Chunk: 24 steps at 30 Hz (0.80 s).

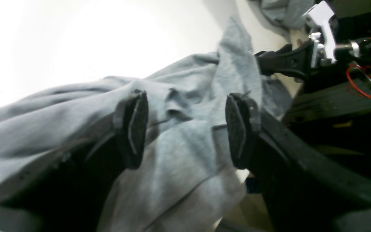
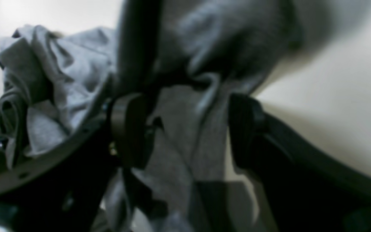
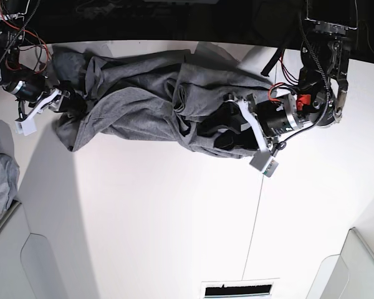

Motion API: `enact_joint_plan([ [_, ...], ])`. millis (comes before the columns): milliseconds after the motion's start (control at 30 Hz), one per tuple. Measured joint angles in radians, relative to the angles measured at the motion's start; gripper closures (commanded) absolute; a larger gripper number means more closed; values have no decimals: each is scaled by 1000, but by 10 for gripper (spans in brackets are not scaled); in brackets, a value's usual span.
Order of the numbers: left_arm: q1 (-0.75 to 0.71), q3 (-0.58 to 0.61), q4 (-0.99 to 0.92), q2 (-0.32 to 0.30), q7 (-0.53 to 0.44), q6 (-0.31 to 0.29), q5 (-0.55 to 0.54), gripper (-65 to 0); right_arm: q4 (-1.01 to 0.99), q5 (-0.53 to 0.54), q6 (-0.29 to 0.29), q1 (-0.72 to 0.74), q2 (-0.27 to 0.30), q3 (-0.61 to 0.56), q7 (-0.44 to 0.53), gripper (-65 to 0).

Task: Layout the t-shirt on the table in an organized manner, then fold the t-shirt properly
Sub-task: 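Fold the shirt's end with the left gripper toward the right gripper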

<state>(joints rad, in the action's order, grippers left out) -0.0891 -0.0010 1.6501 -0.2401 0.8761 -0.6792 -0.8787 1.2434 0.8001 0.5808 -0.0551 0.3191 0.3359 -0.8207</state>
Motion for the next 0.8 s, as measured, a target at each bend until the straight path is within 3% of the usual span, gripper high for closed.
enact_joint_plan([
  [200,-1,-122,0,-74,-6,-2,-27,-397,0,15,8,2,-93,-33,9,-403],
  [333,-4,-151,0,-109,-8,-3,18,-397,0,19,11,3,-117,-35,9,-385],
  [400,-14,-151,0,-125,-16,-3,56,-397,0,10,11,2,-117,-35,8,-277],
  [500,-43,-151,0,-152,-47,-3,112,-397,-3,-8,6,-1,-116,-35,-6,-2],
  [800,-103,-150,0,-170,-79,36,202,-397,4,-46,6,33,-111,24,-17,0],
])
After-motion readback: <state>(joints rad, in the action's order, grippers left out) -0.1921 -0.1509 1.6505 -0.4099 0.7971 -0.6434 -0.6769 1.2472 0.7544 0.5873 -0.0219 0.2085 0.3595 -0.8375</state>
